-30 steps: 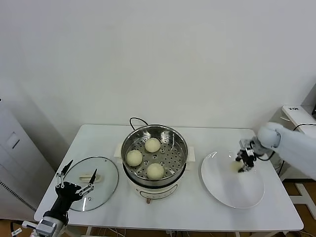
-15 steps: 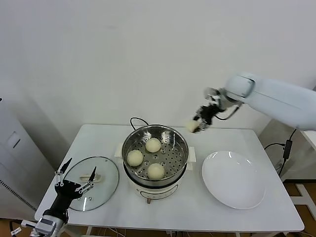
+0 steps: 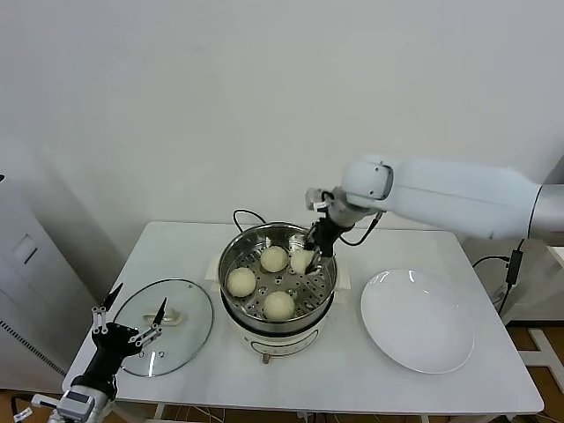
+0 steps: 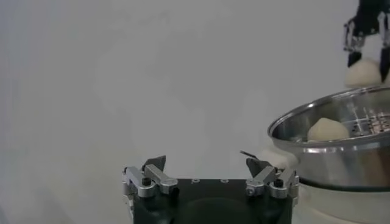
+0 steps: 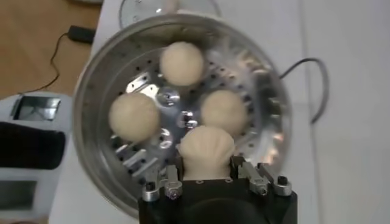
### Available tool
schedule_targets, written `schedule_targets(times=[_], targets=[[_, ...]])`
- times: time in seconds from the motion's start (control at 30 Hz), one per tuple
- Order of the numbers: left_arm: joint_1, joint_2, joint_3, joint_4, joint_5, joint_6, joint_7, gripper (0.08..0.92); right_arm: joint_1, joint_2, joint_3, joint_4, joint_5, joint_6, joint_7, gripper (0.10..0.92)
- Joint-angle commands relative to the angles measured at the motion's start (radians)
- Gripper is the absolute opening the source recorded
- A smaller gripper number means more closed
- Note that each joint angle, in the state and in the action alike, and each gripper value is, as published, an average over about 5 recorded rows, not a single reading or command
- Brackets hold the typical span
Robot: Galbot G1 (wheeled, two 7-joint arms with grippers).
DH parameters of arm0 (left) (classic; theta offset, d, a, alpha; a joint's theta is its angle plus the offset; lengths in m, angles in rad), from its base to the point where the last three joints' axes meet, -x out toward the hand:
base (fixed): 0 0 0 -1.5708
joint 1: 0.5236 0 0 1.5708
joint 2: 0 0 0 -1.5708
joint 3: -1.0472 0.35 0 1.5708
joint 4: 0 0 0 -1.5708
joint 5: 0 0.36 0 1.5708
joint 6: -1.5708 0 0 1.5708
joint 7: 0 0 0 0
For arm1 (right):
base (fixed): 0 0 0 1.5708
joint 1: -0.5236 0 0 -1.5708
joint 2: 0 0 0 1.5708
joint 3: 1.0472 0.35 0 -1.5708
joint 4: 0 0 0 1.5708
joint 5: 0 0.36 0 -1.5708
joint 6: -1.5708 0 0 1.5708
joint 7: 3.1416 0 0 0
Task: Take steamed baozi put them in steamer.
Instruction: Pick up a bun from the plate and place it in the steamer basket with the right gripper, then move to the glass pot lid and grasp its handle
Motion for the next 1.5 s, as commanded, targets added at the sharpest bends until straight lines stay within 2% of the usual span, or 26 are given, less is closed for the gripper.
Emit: schedule_targets(times=[0.03,0.3,0.47,0.87,0.97,1.13,1.27,1.37,1.5], targets=[[-0.001,0.006,-0.007,0.006,-0.007,-0.002,0.001,0.823,-0.064,0.021,-0.025,0.047,-0.124,-0.062,0.088,0.467],[0.001,0.004,-0.008,0.017,-0.008,-0.012,0.003,0.823,-0.079,0.016,-0.018,0.019,-0.069,-0.065,0.126,0.471],[-0.001,0.004,-0.008,0.018,-0.008,-0.012,0.003,0.823,-0.074,0.018,-0.010,0.019,-0.024,-0.068,0.139,0.507],[-0.004,-0.004,0.014,0.013,0.006,-0.013,0.001,0.823,-0.016,-0.046,0.141,-0.016,0.123,-0.043,0.152,0.802],[-0.006,-0.004,0.023,0.010,0.011,-0.014,-0.001,0.823,-0.046,-0.093,0.218,-0.028,0.182,0.015,0.267,0.820],[-0.017,-0.002,0.041,0.003,0.021,-0.013,-0.020,0.823,-0.204,-0.237,0.396,-0.015,0.299,0.180,0.666,0.823],[-0.023,-0.001,0.060,-0.009,0.036,-0.013,-0.038,0.823,-0.470,-0.393,0.648,-0.020,0.303,0.349,0.887,0.823],[-0.031,-0.002,0.077,-0.015,0.056,-0.017,-0.062,0.823,-0.760,-0.450,0.930,-0.034,0.292,0.460,0.993,0.823],[-0.036,0.000,0.097,-0.014,0.106,-0.029,-0.102,0.823,-1.201,-0.432,1.387,-0.037,0.264,0.557,1.044,0.823]])
